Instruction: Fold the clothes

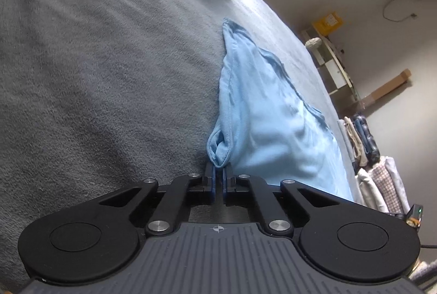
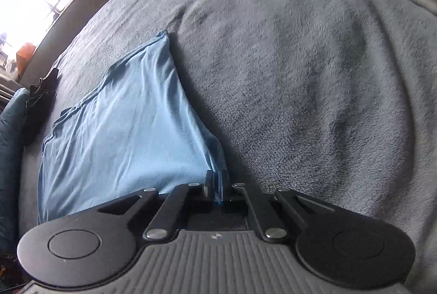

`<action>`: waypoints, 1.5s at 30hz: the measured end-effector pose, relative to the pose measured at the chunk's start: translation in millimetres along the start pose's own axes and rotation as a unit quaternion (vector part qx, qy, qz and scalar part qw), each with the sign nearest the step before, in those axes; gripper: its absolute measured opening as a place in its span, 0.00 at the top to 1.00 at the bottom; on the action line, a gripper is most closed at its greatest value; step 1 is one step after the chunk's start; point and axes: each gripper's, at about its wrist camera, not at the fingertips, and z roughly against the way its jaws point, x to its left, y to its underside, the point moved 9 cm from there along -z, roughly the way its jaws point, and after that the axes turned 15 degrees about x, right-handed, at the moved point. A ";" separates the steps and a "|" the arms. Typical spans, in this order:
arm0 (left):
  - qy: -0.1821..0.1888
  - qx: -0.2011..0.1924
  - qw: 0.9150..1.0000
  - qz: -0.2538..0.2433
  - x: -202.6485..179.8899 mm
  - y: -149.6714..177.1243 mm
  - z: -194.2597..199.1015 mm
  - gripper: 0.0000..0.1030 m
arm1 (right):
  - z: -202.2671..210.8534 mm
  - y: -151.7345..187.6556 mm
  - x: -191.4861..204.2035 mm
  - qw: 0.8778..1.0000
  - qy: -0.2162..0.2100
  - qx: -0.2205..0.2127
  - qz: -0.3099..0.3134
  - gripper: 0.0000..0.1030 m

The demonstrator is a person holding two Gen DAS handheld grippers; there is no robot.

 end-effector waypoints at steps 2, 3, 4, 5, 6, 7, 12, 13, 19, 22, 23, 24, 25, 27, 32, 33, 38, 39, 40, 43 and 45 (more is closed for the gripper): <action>-0.012 0.008 1.000 -0.005 3.8 0.9 -3.3 0.98 | -4.5 3.0 -3.6 0.999 0.031 0.012 0.008 0.99; -0.013 0.011 1.000 -0.004 5.2 0.6 -5.1 0.98 | -12.1 4.7 -7.3 0.998 0.048 0.025 0.010 0.99; -0.015 0.013 1.000 -0.003 6.3 0.2 -6.6 0.98 | -19.1 5.9 -9.6 0.998 0.059 0.033 0.014 0.99; -0.016 0.015 1.000 -0.003 7.4 -0.2 -8.1 0.98 | -25.6 6.5 -11.1 0.997 0.070 0.036 0.020 0.99; -0.019 0.015 1.000 -0.008 6.5 -0.5 -8.1 0.98 | -28.3 5.7 -11.9 0.997 0.073 0.035 0.018 0.99; -0.022 0.015 1.000 -0.015 5.6 -0.3 -7.4 0.97 | -26.8 4.2 -13.1 0.997 0.073 0.031 0.009 0.98; -0.033 0.019 0.999 -0.033 5.2 -0.7 -7.1 0.96 | -2.5 2.0 -24.8 0.990 0.136 0.001 -0.020 0.93; -0.035 0.022 0.999 -0.034 5.4 -1.3 -7.5 0.95 | 4.0 2.5 -22.4 0.990 0.136 -0.007 -0.019 0.93; -0.015 0.026 0.999 0.015 23.6 -1.6 7.5 0.94 | 25.0 9.5 53.2 0.998 -0.015 -0.046 0.033 0.92; -0.010 0.006 0.999 0.034 31.9 -1.1 22.1 0.94 | 4.9 16.9 94.7 0.992 -0.119 -0.012 0.051 0.91; -0.012 0.001 0.999 0.032 31.8 -1.3 25.5 0.94 | -3.7 19.6 106.4 0.989 -0.140 0.000 0.054 0.91; -0.017 -0.002 1.000 0.023 29.3 -1.2 27.5 0.93 | -13.5 23.3 117.4 0.987 -0.150 0.012 0.056 0.90; -0.022 -0.003 1.000 0.010 25.1 -0.8 28.4 0.87 | -24.6 25.8 125.5 0.986 -0.155 0.023 0.056 0.89; -0.031 -0.002 0.999 -0.031 11.7 0.9 26.4 0.78 | -44.7 32.1 134.7 0.984 -0.165 0.044 0.051 0.89; -0.103 -0.004 0.986 -0.134 -13.0 4.6 5.8 0.78 | -79.9 53.1 127.2 0.982 -0.174 0.078 0.010 0.89; -0.109 -0.008 0.985 -0.137 -12.8 3.5 2.4 0.78 | -81.3 53.0 126.7 0.980 -0.185 0.080 0.002 0.89; -0.063 -0.031 0.991 -0.110 -5.4 -5.9 3.9 0.97 | -84.6 52.3 120.1 0.974 -0.207 0.086 -0.030 0.89; -0.050 -0.037 0.992 -0.106 -5.1 -8.0 7.8 0.97 | -85.6 52.3 119.4 0.973 -0.209 0.087 -0.034 0.89; -0.027 -0.048 0.994 -0.097 -5.2 -10.6 14.3 0.98 | -86.4 52.3 119.3 0.973 -0.210 0.088 -0.036 0.89; 0.031 -0.074 0.994 -0.068 -2.2 -19.3 36.4 0.99 | -87.5 51.5 117.1 0.972 -0.213 0.090 -0.040 0.89; 0.041 -0.069 0.995 -0.058 4.0 -20.9 40.9 0.99 | -88.8 51.5 117.1 0.971 -0.215 0.090 -0.043 0.89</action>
